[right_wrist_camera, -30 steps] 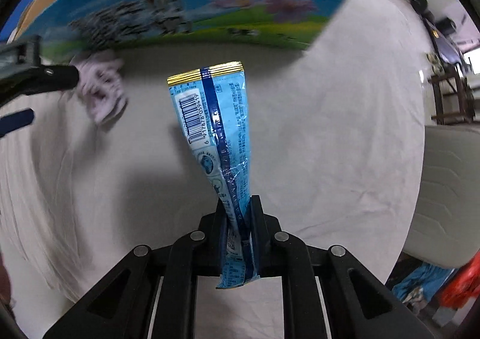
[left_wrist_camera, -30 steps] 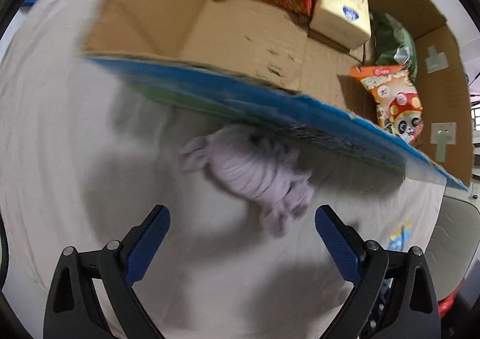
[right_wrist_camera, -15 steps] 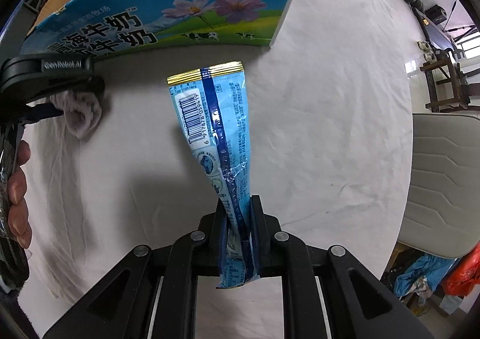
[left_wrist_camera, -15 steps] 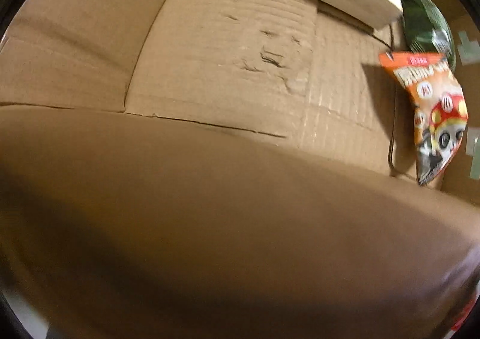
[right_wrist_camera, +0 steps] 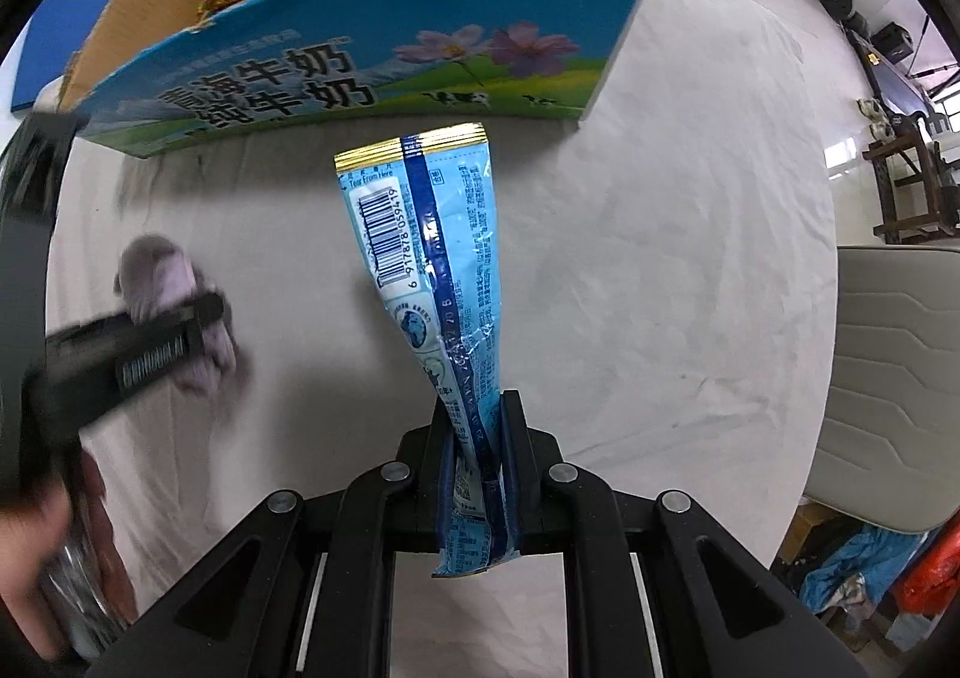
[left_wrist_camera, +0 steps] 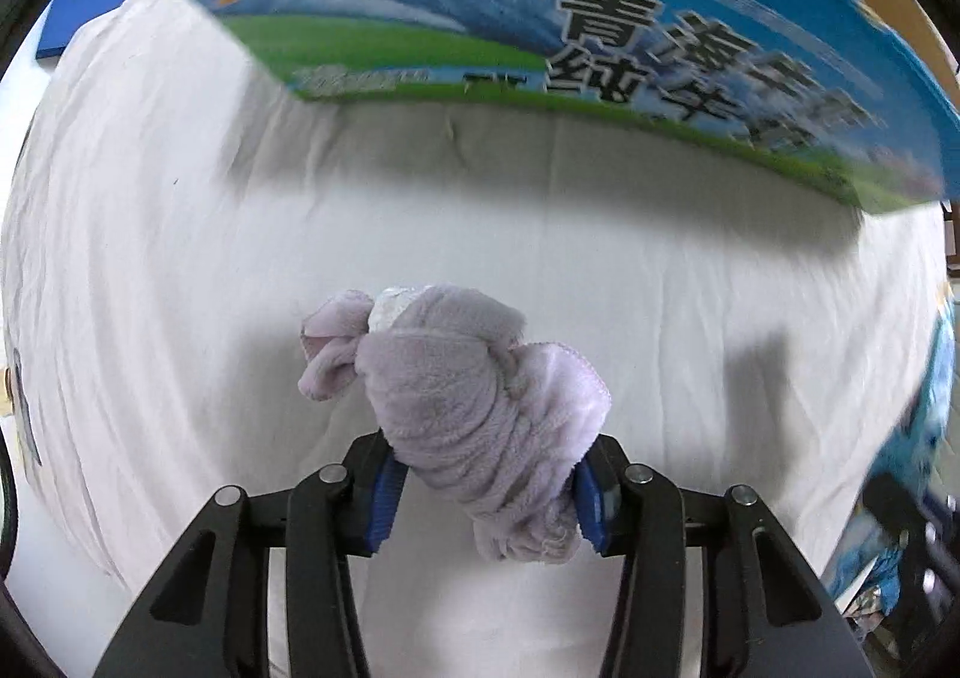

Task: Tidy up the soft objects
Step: 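Grasp the lilac towel with the left tool while the right tool grasps the blue ice-pop, then place the towel and ice-pop into the box and open both tools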

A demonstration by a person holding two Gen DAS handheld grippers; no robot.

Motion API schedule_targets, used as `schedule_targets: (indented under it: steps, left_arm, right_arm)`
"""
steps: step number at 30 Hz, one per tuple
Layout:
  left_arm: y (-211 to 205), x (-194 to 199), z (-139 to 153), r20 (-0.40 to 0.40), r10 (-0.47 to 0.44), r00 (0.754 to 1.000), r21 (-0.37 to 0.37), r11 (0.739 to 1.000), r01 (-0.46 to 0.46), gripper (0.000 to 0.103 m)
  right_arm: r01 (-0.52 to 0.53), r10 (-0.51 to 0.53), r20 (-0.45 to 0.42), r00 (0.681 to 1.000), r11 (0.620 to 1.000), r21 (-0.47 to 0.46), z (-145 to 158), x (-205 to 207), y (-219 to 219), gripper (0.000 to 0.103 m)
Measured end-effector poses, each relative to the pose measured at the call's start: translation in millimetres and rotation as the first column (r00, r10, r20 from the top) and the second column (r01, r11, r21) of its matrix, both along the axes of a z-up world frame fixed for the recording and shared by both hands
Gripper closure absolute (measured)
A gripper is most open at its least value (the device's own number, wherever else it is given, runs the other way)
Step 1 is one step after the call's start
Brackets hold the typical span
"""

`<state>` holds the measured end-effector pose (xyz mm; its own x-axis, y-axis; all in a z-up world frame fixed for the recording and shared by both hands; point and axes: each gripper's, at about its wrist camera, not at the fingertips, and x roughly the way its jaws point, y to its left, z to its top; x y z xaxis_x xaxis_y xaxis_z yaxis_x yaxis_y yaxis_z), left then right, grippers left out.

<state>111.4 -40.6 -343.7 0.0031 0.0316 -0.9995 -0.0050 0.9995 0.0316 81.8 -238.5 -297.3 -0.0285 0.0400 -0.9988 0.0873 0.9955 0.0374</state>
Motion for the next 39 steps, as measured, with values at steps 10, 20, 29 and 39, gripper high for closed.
schedule_targets:
  steps: [10,20,29,39]
  left_arm:
    - [-33.8,-73.7,28.8,0.033,-0.035,0.999,-0.008,0.999,0.035,0.059]
    - [-44.4,-48.2,104.4,0.133,-0.078,0.988,-0.074,0.993,0.088,0.059]
    - [-42.2,8.0,198.5,0.297,-0.13,0.946,-0.133,0.975,0.176,0.059]
    - [-41.4,114.2,211.8,0.342,-0.18,0.922,-0.069,0.974,0.215,0.059]
  right_arm:
    - [-0.003,0.004,-0.02,1.0,0.998,0.059,-7.7,-14.3,13.2,0.089]
    - [0.006,-0.009,0.028,1.0,0.992,0.122,29.2,-13.7,9.2,0.089]
    - [0.009,-0.041,0.17,0.985,0.982,0.188,117.7,26.9,-11.5,0.089]
    - [0.026,-0.054,0.272,0.961,0.994,0.107,158.5,116.1,-22.8,0.089]
